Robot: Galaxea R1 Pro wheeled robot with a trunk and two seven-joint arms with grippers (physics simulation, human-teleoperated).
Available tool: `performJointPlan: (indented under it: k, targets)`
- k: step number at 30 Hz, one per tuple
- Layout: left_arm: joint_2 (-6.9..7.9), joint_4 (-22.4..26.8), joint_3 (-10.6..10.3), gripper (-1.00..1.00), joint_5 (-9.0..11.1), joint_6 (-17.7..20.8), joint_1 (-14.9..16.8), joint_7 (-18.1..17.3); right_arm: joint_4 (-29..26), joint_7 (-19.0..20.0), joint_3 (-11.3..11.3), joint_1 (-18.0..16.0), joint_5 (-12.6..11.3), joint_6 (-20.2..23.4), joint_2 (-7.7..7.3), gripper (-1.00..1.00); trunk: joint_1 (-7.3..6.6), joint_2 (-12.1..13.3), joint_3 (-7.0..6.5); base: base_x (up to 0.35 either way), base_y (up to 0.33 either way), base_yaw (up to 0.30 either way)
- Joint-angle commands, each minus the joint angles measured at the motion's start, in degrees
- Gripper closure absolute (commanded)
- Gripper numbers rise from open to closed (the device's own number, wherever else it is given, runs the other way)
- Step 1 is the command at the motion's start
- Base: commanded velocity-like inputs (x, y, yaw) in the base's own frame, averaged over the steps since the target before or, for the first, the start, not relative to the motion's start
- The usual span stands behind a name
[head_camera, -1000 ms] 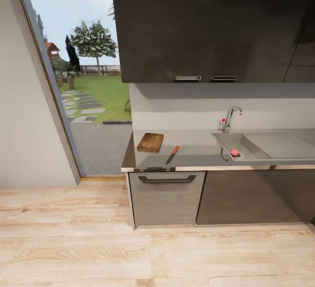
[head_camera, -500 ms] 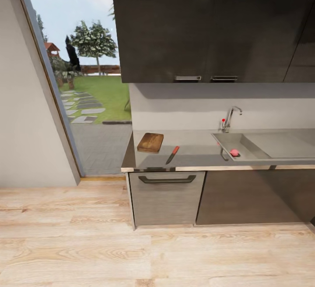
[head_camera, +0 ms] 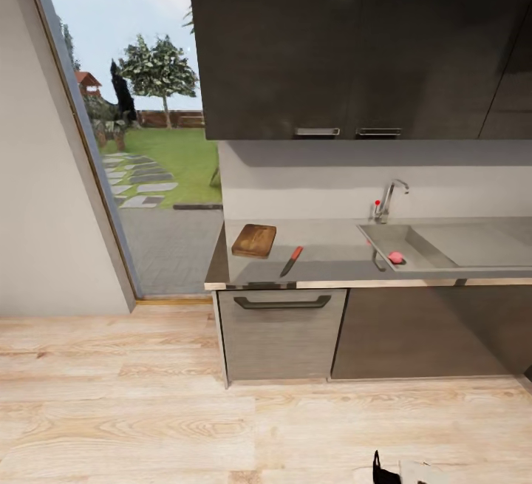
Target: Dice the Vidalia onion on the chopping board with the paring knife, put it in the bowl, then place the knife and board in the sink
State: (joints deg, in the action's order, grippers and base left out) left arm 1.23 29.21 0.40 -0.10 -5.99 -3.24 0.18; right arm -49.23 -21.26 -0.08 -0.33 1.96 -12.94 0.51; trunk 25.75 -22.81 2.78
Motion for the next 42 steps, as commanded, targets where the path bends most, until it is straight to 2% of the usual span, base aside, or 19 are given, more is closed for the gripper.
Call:
performJointPlan:
  k: [1, 2, 5, 7, 10, 12, 15, 20, 22, 24, 25, 27, 29, 30, 34, 35, 37, 38, 42]
  targets:
    - [-0.03, 0.04, 0.04, -1.00, 0.00, -0.08, -0.01, 0.01, -3.90, -0.83, -0.01, -0.02, 0.18, 3.72, 0.02, -1.00, 0.04, -0.11, 0.12, 0.000, 0.000, 0.000]
    - [-0.06, 0.01, 0.03, -1.00, 0.00, -0.08, -0.01, 0.00, -9.72, -1.33, -0.01, -0.02, 0.21, 9.64, -0.03, -1.00, 0.04, -0.11, 0.12, 0.000, 0.000, 0.000]
    - [-0.07, -0.01, 0.03, -1.00, 0.01, -0.08, -0.01, 0.04, -17.95, -1.66, -0.01, -0.41, 0.41, 17.39, -0.05, -1.00, 0.04, -0.11, 0.12, 0.000, 0.000, 0.000]
    - [-0.08, -0.02, 0.05, -1.00, 0.05, -0.08, -0.01, 0.06, -23.93, -1.80, -0.01, -1.65, 1.48, 23.19, -0.06, -1.00, 0.04, -0.11, 0.12, 0.000, 0.000, 0.000]
    - [-0.02, -0.02, 0.16, -1.00, 0.21, -0.08, -0.01, 0.16, -31.64, -1.90, -0.01, -6.58, 6.65, 35.02, 0.09, -1.00, 0.04, -0.11, 0.12, 0.000, 0.000, 0.000]
    - [-0.01, -0.01, 0.18, -1.00, 0.25, -0.08, -0.01, 0.24, -32.78, -1.92, -0.01, -9.01, 8.40, 38.32, 0.19, -1.00, 0.04, -0.11, 0.12, 0.000, 0.000, 0.000]
    - [-0.02, -0.02, 0.20, -1.00, 0.33, -0.07, -0.01, 0.93, -34.08, -1.93, 0.04, -15.40, 11.01, 44.40, 0.31, -1.00, 0.04, -0.11, 0.12, 0.000, 0.000, 0.000]
    - [-0.16, -0.20, 0.19, -1.00, 0.42, -0.08, -0.01, 2.44, -34.24, -1.94, 0.19, -24.72, 12.04, 50.40, 0.42, -1.00, 0.04, -0.11, 0.12, 0.000, 0.000, 0.000]
    - [-0.32, -0.52, 0.20, -1.00, 0.44, -0.08, -0.01, 2.76, -33.59, -1.89, 0.28, -30.50, 12.18, 54.27, 0.46, -1.00, 0.04, -0.11, 0.12, 0.000, 0.000, 0.000]
    - [-0.36, -0.69, 0.21, -1.00, 0.43, -0.08, -0.01, 2.84, -32.78, -1.88, 0.30, -33.46, 12.22, 56.14, 0.49, -1.00, 0.04, -0.11, 0.12, 0.000, 0.000, 0.000]
    - [-0.39, -0.80, 0.21, -1.00, 0.43, -0.08, -0.01, 2.89, -31.56, -1.87, 0.32, -36.59, 12.24, 57.69, 0.56, -1.00, 0.04, -0.11, 0.12, 0.000, 0.000, 0.000]
    - [-0.41, -0.87, 0.21, -1.00, 0.43, -0.08, -0.01, 2.93, -29.82, -1.86, 0.33, -40.02, 12.26, 58.78, 0.71, -1.00, 0.04, -0.11, 0.12, 0.000, 0.000, 0.000]
    - [-0.42, -0.94, 0.17, -1.00, 0.39, -0.08, -0.01, 2.96, -24.12, -1.86, 0.34, -47.80, 12.27, 59.94, 1.24, -1.00, 0.04, -0.11, 0.12, 0.000, 0.000, 0.000]
    - [-0.43, -0.95, 0.16, -1.00, 0.39, -0.08, -0.01, 2.96, -22.16, -1.86, 0.34, -49.94, 12.27, 60.08, 1.40, -1.00, 0.04, -0.11, 0.12, 0.000, 0.000, 0.000]
    - [-0.38, -0.77, 0.13, -1.00, 0.41, -0.08, -0.01, 2.92, 0.36, -1.82, 0.34, -69.88, 12.26, 60.11, 2.52, -1.00, 0.04, -0.11, 0.12, 0.000, 0.000, 0.000]
    - [-0.37, -0.74, 0.13, -1.00, 0.42, -0.08, -0.01, 2.92, 3.78, -1.79, 0.34, -72.41, 12.25, 59.85, 2.62, -1.00, 0.04, -0.11, 0.12, 0.000, 0.000, 0.000]
    - [-0.36, -0.62, 0.13, -1.00, 0.43, -0.08, -0.01, 2.90, 19.05, -1.70, 0.33, -82.86, 12.16, 55.97, 2.99, -1.00, 0.04, -0.11, 0.12, 0.000, 0.000, 0.000]
    - [-0.35, -0.59, 0.13, -1.00, 0.44, -0.08, -0.01, 2.90, 24.25, -1.57, 0.29, -86.51, 12.10, 53.22, 3.08, -1.00, 0.04, -0.11, 0.12, 0.000, 0.000, 0.000]
    - [-0.35, -0.59, 0.16, -1.00, 0.45, -0.08, -0.01, 2.90, 28.64, 0.64, 0.23, -89.56, 12.04, 51.04, 3.10, -1.00, 0.04, -0.11, 0.12, 0.005, 0.000, 0.000]
